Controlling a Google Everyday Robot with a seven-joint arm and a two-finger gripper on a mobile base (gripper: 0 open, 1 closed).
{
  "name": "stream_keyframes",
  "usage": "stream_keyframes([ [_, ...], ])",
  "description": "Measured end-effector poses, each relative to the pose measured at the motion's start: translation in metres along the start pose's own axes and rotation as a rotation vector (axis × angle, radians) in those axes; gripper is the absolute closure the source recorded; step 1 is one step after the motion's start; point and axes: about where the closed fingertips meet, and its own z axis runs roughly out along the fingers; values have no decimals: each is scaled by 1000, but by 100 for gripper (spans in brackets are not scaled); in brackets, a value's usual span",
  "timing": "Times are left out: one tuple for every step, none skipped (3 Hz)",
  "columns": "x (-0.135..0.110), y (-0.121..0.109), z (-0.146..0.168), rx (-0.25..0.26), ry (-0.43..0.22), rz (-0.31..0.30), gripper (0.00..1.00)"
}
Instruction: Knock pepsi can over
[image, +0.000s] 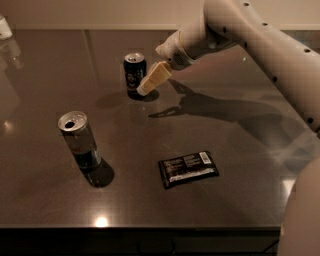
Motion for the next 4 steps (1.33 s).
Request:
stream_keyframes([
  [-7, -1, 10, -17, -31, 28, 0],
  [-16, 0, 18, -34, -52, 37, 0],
  [-23, 2, 25, -55, -65, 38, 0],
  [-24, 3, 31, -72, -66, 39, 16],
])
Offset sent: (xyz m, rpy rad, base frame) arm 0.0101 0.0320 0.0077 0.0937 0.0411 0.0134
